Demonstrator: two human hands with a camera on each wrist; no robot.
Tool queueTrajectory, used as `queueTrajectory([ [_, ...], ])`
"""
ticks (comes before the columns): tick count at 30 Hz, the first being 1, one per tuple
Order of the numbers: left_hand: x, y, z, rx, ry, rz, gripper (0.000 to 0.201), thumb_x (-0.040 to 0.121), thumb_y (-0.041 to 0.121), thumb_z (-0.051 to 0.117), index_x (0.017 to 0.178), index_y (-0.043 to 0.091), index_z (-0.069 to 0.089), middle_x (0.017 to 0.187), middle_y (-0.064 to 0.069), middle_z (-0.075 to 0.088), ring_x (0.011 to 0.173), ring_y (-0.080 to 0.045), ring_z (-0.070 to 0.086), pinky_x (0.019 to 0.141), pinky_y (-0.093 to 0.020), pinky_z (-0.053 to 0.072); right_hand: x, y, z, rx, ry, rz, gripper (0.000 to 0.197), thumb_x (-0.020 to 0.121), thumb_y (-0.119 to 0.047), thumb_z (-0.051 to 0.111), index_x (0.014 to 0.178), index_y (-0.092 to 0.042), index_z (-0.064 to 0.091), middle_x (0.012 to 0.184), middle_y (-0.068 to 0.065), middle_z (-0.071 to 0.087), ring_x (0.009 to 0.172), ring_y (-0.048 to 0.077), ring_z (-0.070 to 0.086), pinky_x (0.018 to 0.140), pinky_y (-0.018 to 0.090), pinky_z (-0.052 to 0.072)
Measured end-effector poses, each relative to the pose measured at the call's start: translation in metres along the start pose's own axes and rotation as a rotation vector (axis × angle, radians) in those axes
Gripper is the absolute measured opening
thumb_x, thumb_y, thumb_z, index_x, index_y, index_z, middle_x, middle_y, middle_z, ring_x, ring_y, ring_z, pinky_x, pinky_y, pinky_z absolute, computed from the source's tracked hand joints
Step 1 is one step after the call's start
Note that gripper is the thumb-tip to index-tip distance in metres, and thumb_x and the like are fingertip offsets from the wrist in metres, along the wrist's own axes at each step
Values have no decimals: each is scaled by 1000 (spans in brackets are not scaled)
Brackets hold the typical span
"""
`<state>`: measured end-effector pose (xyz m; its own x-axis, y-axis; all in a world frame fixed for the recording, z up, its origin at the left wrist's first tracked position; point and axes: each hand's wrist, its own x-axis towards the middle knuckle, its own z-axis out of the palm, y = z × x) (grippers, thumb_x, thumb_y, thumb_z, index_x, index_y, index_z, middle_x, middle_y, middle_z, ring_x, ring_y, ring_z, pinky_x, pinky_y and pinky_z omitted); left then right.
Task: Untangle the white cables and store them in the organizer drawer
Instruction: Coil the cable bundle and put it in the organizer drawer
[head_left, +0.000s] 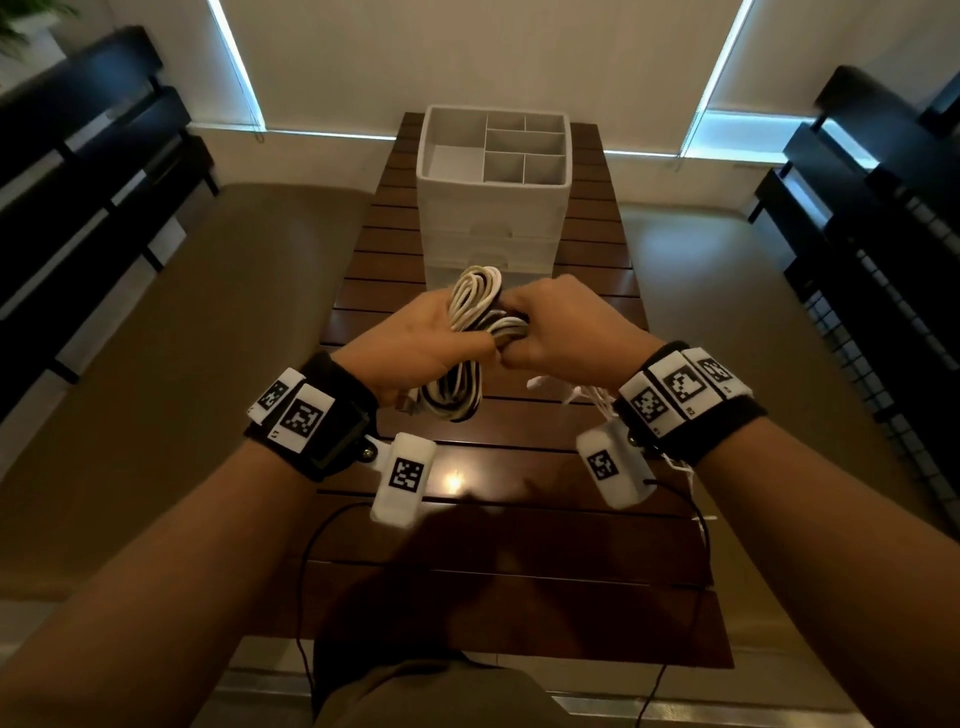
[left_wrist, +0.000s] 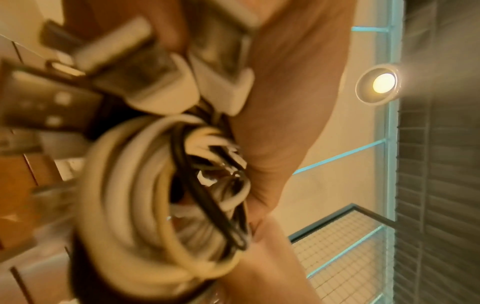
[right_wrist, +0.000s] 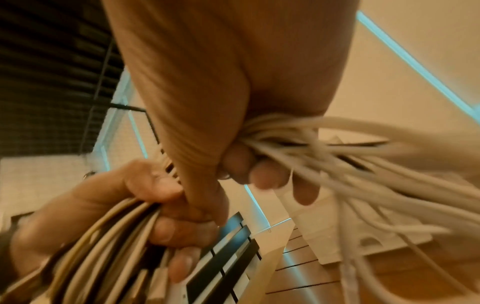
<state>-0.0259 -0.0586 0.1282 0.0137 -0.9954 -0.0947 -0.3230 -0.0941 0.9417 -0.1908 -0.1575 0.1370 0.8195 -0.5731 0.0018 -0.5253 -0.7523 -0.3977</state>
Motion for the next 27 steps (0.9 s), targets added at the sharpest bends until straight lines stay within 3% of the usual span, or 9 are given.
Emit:
queueTrajectory([
  [4,-10,1,-8,-242,55,-13,23,96,-10,58,119,-6,58,77,-10,73,81,-32,75,76,-36,63,-17,12,-4,439,-70,50,14,98,-26,69,103,-13,73,78,8,74,66,17,71,64,34,59],
  [8,-16,-1,1,-385,20,-12,26,100,-4,55,126,-6,59,78,-19,71,77,-32,74,87,-54,62,-20,-1,-11,527,19,40,21,106,-25,59,90,-20,72,62,-13,67,56,-1,59,56,19,49],
  [11,-17,4,3,-461,-6,1,20,103,1,56,121,4,63,85,-15,67,73,-26,72,74,-44,63,-9,-13,-21,418,121,-9,28,104,-31,60,95,-9,74,78,3,73,67,12,63,65,37,50],
  [12,-17,7,1,-463,-14,17,20,103,2,55,122,5,62,87,-14,65,73,-23,71,69,-39,62,-6,-16,-24,408,151,-18,27,104,-29,60,95,-8,74,79,5,73,68,15,64,67,37,50],
  [16,-16,16,-6,-460,-11,1,13,105,9,56,117,8,61,71,-5,54,61,-18,60,62,-33,58,2,-22,-24,516,250,16,21,102,-18,60,84,-13,70,61,-11,60,53,1,49,54,21,39],
  [19,-16,13,-4,-496,51,-24,6,103,15,63,105,11,67,61,0,43,52,-14,49,56,-34,56,1,-19,-18,564,217,41,18,102,-14,59,94,-3,71,64,-6,59,51,0,48,50,17,38],
  [22,-19,13,-4,-497,76,7,9,102,20,65,102,16,74,63,-2,40,51,-13,47,55,-32,55,-6,-10,-20,592,133,-16,21,104,-21,60,109,-2,69,82,9,66,69,7,55,63,25,46],
  [24,-21,17,-5,-527,62,44,22,104,25,61,90,26,78,63,-2,38,51,-12,46,56,-32,55,-15,-1,-23,661,35,-47,25,104,-28,63,113,-5,64,85,7,61,75,14,57,70,34,49],
  [27,-19,18,-2,-604,88,63,37,106,27,56,74,27,75,61,-1,32,48,-10,43,54,-32,53,-28,8,-23,828,-48,-19,22,104,-38,57,111,-18,64,87,1,63,85,21,66,78,36,55],
])
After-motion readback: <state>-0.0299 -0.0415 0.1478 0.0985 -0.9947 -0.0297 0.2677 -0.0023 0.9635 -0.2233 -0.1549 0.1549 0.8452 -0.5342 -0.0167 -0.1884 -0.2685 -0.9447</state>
